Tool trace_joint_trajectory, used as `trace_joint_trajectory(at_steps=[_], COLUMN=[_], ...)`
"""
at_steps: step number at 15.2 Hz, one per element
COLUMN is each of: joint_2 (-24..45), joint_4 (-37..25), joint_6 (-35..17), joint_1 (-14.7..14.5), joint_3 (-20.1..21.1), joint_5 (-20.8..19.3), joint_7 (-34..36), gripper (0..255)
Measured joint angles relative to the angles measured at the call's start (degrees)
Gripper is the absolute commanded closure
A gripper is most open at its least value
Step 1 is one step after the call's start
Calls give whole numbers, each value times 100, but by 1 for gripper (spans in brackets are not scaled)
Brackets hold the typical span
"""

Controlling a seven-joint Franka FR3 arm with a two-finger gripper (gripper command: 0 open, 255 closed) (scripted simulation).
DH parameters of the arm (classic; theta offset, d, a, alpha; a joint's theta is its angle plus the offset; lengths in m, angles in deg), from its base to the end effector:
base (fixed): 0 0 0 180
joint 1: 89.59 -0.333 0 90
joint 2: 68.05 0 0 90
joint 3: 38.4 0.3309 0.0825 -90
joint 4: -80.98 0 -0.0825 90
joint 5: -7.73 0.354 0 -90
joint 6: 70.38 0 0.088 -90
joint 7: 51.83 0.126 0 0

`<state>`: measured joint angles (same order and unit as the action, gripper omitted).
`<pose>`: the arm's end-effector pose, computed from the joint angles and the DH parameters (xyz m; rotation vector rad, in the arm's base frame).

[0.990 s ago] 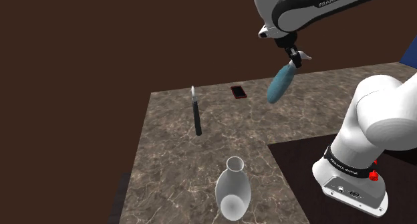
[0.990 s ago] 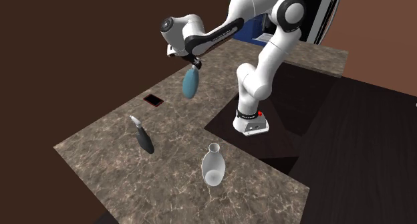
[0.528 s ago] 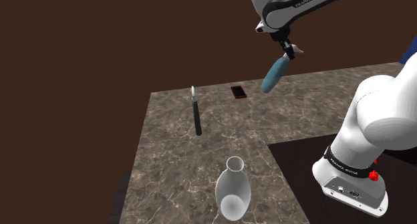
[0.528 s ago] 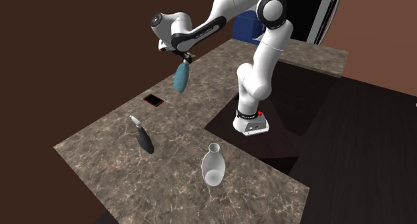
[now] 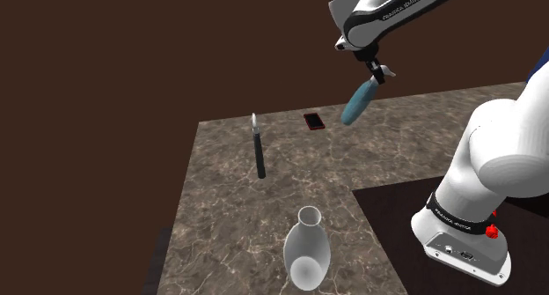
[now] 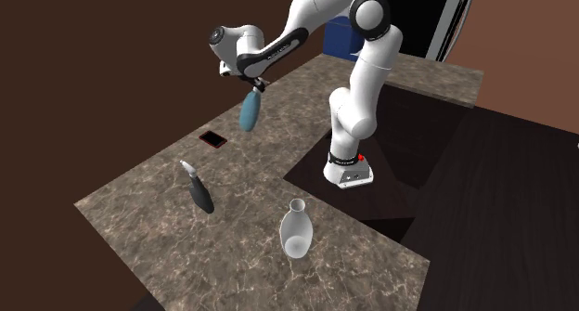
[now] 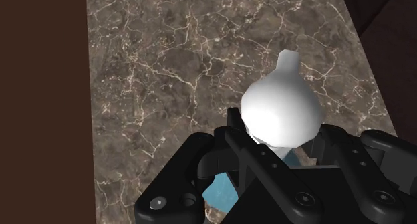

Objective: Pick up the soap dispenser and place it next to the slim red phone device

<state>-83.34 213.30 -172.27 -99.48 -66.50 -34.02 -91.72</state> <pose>0.3691 -0.2039 0.4437 2.5406 0.8865 -0.6937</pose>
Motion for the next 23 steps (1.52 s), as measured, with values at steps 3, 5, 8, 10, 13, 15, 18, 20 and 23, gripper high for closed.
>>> trace_joint_trajectory(at_steps=[3,5,8,10,13,15,18,20,23], joint_2=[113,201,314,415,588,678,840,937,1130], joint_4=[146,230,345,422,518,583,633,672,758], joint_6=[-232,-395,-600,-768,-1016,-1155,-1374,-1483,-1315], joint_1=[5,14,19,30,37,40,60,70,74], joint_3=[-47,-85,-124,-162,-208,-228,-276,-306,-379], joint_5=[-21,-38,-57,-76,-90,-102,-129,-256,-434], joint_7=[110,172,268,329,427,492,574,656,756], gripper=[255,255,255,255,255,255,255,255,255])
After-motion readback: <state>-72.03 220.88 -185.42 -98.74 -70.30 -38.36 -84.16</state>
